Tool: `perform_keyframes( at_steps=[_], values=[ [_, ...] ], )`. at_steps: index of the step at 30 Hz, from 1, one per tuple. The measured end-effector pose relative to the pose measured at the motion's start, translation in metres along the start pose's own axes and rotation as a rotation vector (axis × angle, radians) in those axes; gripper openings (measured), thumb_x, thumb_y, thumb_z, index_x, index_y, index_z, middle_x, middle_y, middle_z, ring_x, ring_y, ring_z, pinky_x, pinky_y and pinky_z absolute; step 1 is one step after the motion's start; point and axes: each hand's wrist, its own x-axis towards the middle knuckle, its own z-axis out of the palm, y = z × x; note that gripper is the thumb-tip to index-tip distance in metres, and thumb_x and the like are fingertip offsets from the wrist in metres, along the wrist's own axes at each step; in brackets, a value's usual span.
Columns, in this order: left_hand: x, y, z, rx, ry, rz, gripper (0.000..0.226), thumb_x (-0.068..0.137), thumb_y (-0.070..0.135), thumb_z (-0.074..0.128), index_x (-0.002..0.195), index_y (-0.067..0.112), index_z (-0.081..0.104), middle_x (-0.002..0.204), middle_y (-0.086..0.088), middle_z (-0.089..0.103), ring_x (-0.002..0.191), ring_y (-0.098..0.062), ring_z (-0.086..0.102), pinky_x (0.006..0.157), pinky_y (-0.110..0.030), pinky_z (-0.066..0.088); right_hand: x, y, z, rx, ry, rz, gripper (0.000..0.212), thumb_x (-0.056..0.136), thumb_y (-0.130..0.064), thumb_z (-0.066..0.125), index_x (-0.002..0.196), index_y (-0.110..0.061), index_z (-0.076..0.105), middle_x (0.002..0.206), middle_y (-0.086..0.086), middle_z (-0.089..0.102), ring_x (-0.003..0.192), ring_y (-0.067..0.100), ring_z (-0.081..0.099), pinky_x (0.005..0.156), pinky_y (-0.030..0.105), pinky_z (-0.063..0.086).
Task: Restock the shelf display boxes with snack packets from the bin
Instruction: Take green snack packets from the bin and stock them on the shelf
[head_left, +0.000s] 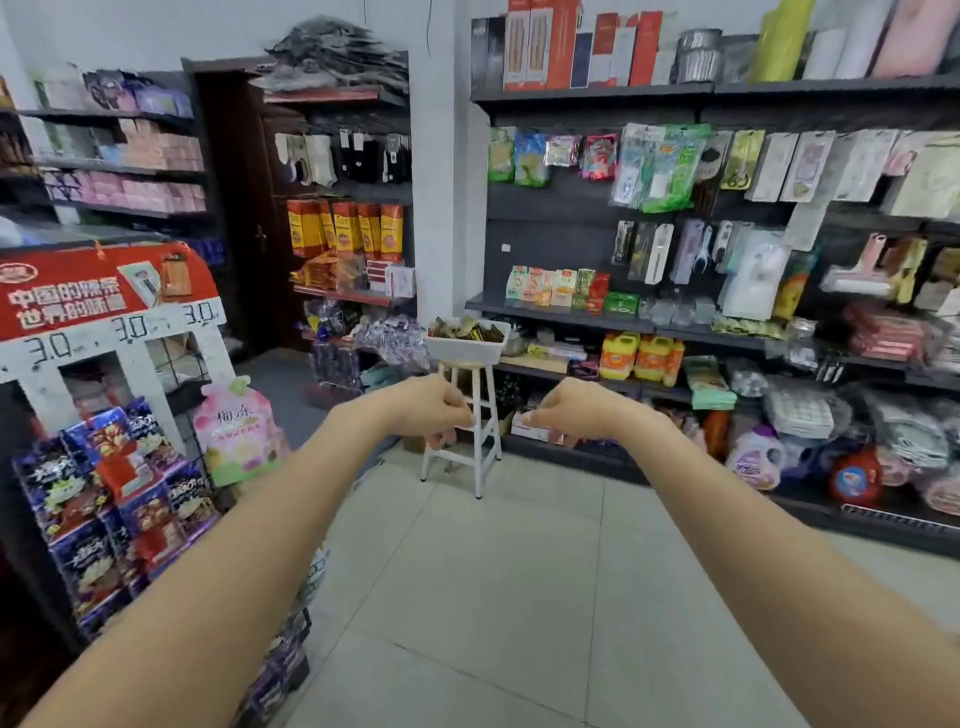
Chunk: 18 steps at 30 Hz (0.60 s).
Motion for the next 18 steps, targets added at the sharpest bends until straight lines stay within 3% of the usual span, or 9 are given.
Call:
perform_keyframes(
  at_steps=[6,10,18],
  values=[
    [0.078,-0.048,-0.025,0.035,0.135,0.045,0.024,0.095,0.026,0.050,0.105,0.012,0.066,0.093,-0.006,0.071,0.084,-0.018,0.066,0.085,-0.036,0.052,0.096,-0.002,0.009,0.037,0.129,-0.024,0.033,0.094,-0.041,0.052,0.083,-0.013,0.066,0.084,0.005,0.067,0.080,0.020,0.061,0.077,0.035,0.050],
    [0.142,-0.074,-0.033,-0.022,0.147,0.061,0.021,0.094,0.025,0.052,0.102,0.013,0.066,0.092,-0.005,0.071,0.082,-0.017,0.068,0.085,-0.040,0.053,0.161,0.007,0.008,0.074,0.151,-0.033,0.029,0.095,-0.037,0.051,0.078,-0.016,0.061,0.071,0.001,0.061,0.068,0.014,0.056,0.066,0.030,0.045],
    [0.302,-0.104,-0.059,-0.115,0.129,0.020,0.022,0.093,0.029,0.051,0.110,0.020,0.063,0.092,0.005,0.069,0.073,-0.006,0.066,0.084,-0.032,0.052,0.321,0.055,-0.029,0.112,0.139,-0.048,0.029,0.094,-0.036,0.051,0.073,-0.019,0.063,0.079,0.008,0.065,0.072,0.020,0.057,0.066,0.030,0.045]
  ],
)
